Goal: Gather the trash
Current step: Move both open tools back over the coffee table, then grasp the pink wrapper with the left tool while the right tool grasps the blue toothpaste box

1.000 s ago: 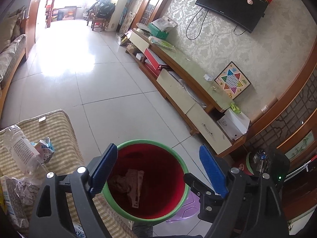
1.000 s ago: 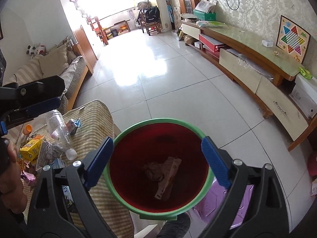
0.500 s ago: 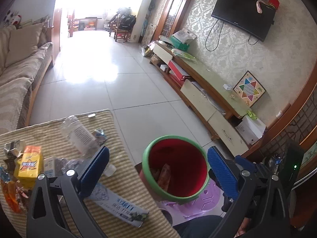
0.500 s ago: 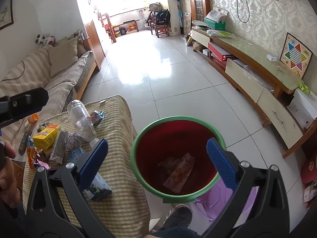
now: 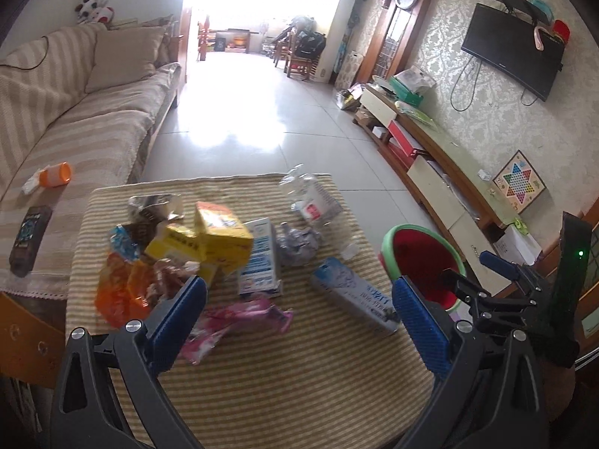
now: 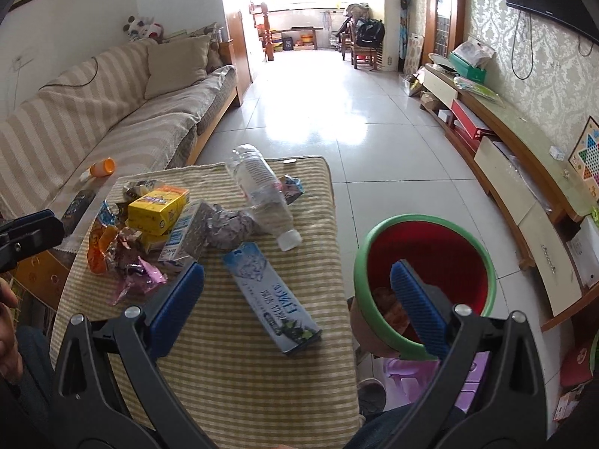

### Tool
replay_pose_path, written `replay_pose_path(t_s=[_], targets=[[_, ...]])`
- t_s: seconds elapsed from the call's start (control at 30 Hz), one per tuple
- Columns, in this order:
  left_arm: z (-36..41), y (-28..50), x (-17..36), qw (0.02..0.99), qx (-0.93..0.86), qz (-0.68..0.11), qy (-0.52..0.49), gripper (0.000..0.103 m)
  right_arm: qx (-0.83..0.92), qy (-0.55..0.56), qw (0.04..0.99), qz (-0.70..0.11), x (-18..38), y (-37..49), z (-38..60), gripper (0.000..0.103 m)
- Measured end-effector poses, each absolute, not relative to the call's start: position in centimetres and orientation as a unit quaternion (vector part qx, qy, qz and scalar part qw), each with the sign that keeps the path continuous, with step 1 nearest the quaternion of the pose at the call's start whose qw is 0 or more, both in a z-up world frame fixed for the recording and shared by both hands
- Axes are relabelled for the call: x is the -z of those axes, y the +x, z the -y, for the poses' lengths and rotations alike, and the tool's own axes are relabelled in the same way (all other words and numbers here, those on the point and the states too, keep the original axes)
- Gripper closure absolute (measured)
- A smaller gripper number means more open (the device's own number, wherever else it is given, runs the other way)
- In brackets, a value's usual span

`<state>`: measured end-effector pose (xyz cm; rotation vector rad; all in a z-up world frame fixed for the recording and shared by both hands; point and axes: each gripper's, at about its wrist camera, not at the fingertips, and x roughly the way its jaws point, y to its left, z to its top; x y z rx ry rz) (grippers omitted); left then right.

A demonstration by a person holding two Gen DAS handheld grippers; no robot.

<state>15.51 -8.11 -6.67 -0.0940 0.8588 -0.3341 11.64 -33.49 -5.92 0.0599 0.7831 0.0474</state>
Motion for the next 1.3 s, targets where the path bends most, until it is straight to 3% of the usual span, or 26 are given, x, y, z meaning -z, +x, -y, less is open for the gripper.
replay_pose_path(t_s=[0.47,0.77,1.3], targets=[[0.6,13.5,13.3,0.872,0.133,-0.466,-0.062,0.008,-0.055,-0.036,0.899,-0.432,10.2,12.2,26.9,0.005],[6.1,14.7,17.1,0.854,0.181,-0.482,0.074,0.008,-0.054,-0.037,0.883,-0.464,12.7,13.5,27.2,0.005],[9.9,21.4,22.4,0.816,0.203,-0.515,0.166,0.009,-0.052,-0.076,0.855,-0.511,18.0,18.4,27.6,0.005]])
